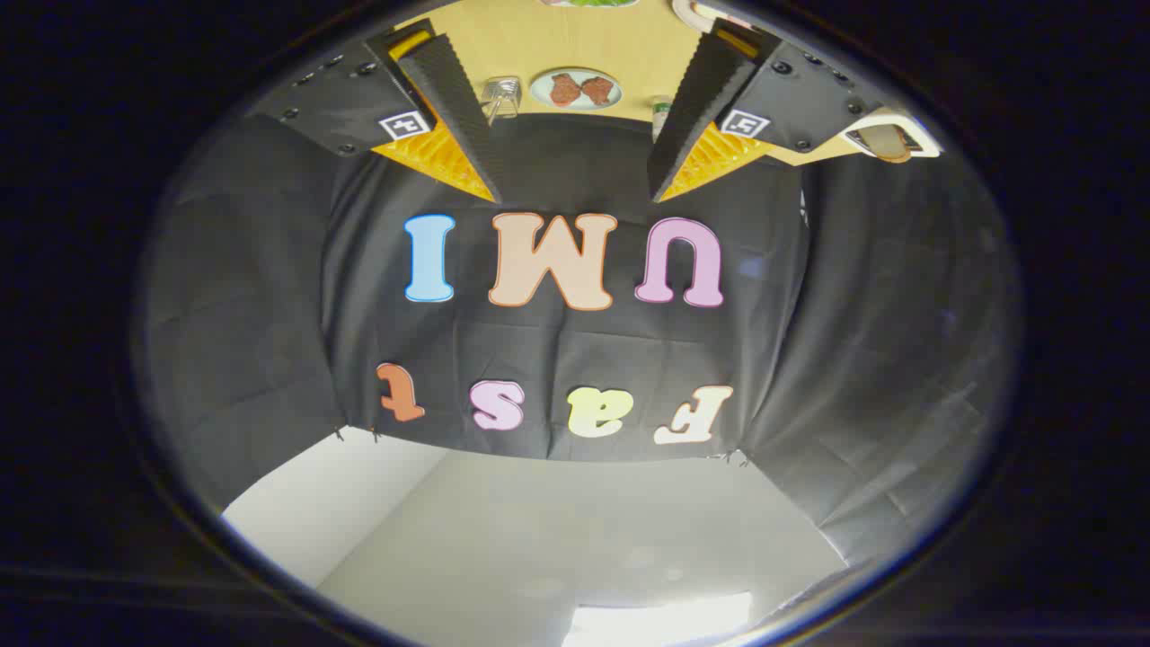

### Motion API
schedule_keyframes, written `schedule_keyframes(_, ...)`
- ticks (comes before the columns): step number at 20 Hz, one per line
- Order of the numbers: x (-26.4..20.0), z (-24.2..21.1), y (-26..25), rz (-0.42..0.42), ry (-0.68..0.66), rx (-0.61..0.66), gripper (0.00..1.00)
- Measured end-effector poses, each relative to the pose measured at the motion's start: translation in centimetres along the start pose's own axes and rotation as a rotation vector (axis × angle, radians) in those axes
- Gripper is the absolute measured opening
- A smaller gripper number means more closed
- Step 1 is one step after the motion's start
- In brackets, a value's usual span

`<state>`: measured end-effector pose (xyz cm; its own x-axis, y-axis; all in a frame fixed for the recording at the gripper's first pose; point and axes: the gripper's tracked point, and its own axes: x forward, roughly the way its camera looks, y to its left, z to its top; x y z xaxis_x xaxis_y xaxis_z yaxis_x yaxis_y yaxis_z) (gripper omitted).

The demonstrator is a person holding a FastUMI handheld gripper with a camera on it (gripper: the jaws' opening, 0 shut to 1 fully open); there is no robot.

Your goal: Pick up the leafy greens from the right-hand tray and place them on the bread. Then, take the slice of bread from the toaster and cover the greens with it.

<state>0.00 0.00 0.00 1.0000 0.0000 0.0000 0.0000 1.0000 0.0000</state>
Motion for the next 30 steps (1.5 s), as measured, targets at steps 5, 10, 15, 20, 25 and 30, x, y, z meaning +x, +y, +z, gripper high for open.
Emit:
schedule_keyframes(5, 0.4, -0.7, 0.4, 0.018, 0.031, 0.012, 1.00)
schedule_keyframes(10, 0.7, -0.5, 0.0, 0.017, 0.022, 0.009, 1.00)
schedule_keyframes(15, 0.9, -0.7, -0.7, 0.015, 0.023, 0.012, 1.00)
schedule_keyframes(20, 1.0, -1.8, -0.7, 0.061, 0.056, -0.005, 1.00)
schedule_keyframes(25, 1.1, -3.5, -0.8, 0.130, 0.085, -0.039, 1.00)
schedule_keyframes(30, 1.0, -6.0, -1.2, 0.222, 0.138, -0.097, 1.00)
